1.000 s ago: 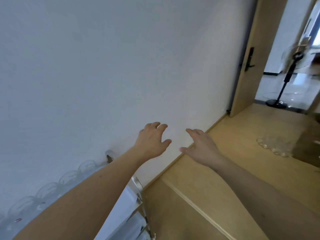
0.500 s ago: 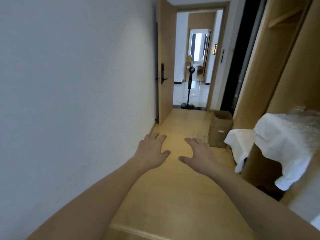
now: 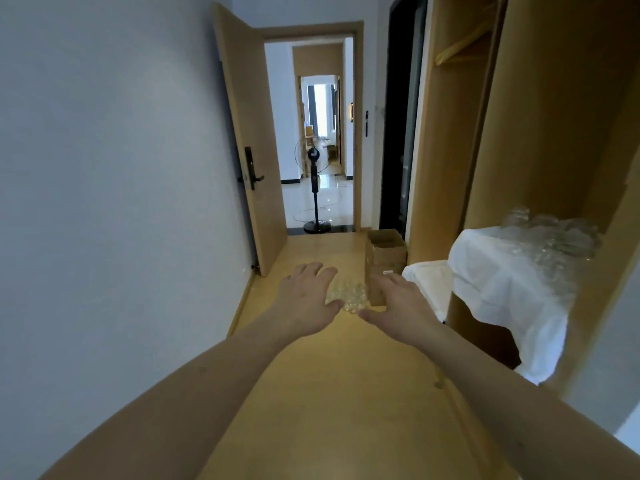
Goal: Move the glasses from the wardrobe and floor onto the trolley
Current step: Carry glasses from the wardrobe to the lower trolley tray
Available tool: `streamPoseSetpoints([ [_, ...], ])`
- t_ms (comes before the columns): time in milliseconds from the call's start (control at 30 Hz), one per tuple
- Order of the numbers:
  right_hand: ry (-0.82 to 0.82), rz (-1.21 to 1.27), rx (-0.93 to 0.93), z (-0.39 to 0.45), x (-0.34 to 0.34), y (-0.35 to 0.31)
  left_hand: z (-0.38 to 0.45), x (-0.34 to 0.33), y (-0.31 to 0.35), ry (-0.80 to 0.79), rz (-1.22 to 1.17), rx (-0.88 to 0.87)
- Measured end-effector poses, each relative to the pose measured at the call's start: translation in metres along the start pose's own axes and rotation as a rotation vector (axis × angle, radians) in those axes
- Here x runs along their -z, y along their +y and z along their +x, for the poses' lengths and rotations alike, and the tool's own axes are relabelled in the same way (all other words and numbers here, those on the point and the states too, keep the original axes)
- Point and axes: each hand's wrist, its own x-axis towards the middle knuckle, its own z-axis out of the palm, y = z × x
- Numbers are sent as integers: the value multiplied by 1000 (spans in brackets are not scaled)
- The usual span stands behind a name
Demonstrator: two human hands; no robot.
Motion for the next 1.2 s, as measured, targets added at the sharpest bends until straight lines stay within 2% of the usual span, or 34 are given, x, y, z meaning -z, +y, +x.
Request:
streamPoseSetpoints([
  [267, -9, -1, 0, 102, 5, 60, 122, -24, 3, -7, 3, -22],
  [567, -2, -20, -117, 176, -8, 120, 224, -69, 6, -78, -36, -106],
  [867, 39, -135, -333, 265, -12, 160, 358, -102, -5, -72, -102, -348],
  [1200, 142, -215, -582, 330, -3, 168, 477, -124, -14, -117, -172, -546],
])
